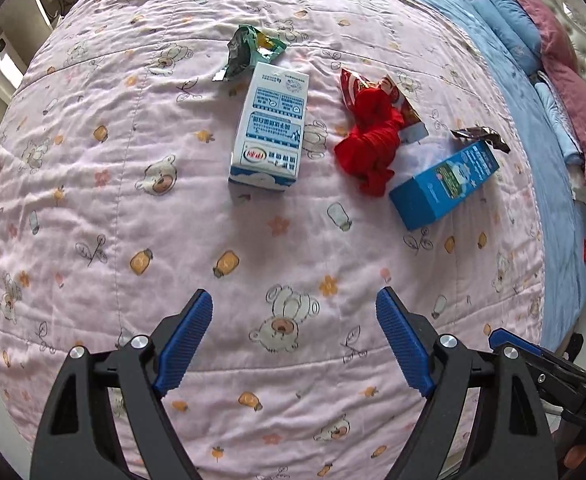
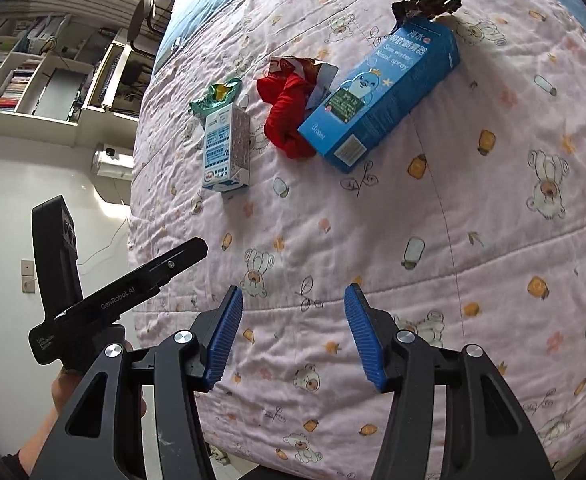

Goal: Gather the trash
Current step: 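Grasp the white milk carton with the left tool while the right tool grasps the red cloth, then carry the milk carton and red cloth over the bin and open both tools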

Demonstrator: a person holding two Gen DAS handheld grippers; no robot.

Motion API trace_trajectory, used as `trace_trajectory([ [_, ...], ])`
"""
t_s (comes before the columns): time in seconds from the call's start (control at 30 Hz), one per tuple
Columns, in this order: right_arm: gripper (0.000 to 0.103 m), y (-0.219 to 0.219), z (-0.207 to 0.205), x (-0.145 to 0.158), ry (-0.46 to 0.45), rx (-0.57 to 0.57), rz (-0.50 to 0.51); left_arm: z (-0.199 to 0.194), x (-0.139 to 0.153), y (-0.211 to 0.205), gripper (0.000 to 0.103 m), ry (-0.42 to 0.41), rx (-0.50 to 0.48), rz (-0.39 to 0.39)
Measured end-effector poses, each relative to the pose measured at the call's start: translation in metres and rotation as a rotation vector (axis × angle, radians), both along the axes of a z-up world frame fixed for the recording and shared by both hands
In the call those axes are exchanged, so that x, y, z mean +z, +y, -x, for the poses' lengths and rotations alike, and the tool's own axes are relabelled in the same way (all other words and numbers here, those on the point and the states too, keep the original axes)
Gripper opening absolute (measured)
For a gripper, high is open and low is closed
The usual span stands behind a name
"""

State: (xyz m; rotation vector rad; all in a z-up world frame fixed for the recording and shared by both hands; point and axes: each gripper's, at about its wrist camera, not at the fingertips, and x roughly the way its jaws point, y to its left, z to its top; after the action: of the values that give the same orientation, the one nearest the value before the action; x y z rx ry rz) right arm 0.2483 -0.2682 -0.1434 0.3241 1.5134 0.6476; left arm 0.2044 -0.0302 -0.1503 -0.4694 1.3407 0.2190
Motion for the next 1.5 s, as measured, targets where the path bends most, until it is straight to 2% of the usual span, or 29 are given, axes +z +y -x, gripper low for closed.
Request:
trace_trajectory([
  [0.17, 0.052, 0.012, -0.038, -0.011, -0.004, -0.003, 0.003, -0.047, -0.026, 0.011, 0.084, 0.032, -0.024, -0.050],
  [0.33, 0.052, 0.025, -0.066, -0.026, 0.004, -0.015, 0.004, -0.084, -0.052, 0.032, 0.084, 0.064, 0.009, -0.089],
  [0.5, 0.052, 0.038, -0.083, -0.035, 0.010, -0.026, -0.001, -0.109, -0.076, 0.046, 0.083, 0.090, 0.007, -0.062],
  [0.53, 0.053, 0.042, -0.085, -0.037, 0.012, -0.023, -0.001, -0.111, -0.079, 0.047, 0.080, 0.093, 0.006, -0.055],
  [0.57, 0.053, 0.046, -0.087, -0.039, 0.012, -0.019, 0.002, -0.113, -0.081, 0.048, 0.070, 0.096, 0.004, -0.061],
  [0.63, 0.053, 0.055, -0.091, -0.042, 0.013, -0.007, 0.008, -0.114, -0.081, 0.050, 0.057, 0.096, 0.003, -0.088],
  [0.67, 0.053, 0.060, -0.092, -0.042, 0.010, 0.000, 0.010, -0.113, -0.081, 0.052, 0.054, 0.086, 0.002, -0.086],
  [0.93, 0.056, 0.105, -0.114, -0.037, -0.046, 0.044, 0.015, -0.094, -0.059, 0.069, 0.054, -0.026, -0.026, 0.016],
  [1.17, 0.056, 0.131, -0.130, -0.056, -0.085, 0.073, 0.135, -0.072, -0.043, 0.081, 0.054, -0.067, 0.017, 0.059],
  [1.33, 0.058, 0.141, -0.135, -0.076, -0.095, 0.087, 0.236, -0.066, -0.045, 0.081, 0.054, -0.064, 0.046, 0.091],
  [1.4, 0.049, 0.142, -0.135, -0.082, -0.096, 0.088, 0.257, -0.060, -0.044, 0.082, 0.054, -0.066, 0.058, 0.101],
  [1.43, 0.037, 0.144, -0.134, -0.084, -0.109, 0.103, 0.277, -0.057, -0.044, 0.082, 0.054, -0.065, 0.062, 0.110],
  [1.5, 0.033, 0.147, -0.131, -0.083, -0.130, 0.127, 0.284, -0.052, -0.044, 0.080, 0.054, -0.066, 0.066, 0.126],
])
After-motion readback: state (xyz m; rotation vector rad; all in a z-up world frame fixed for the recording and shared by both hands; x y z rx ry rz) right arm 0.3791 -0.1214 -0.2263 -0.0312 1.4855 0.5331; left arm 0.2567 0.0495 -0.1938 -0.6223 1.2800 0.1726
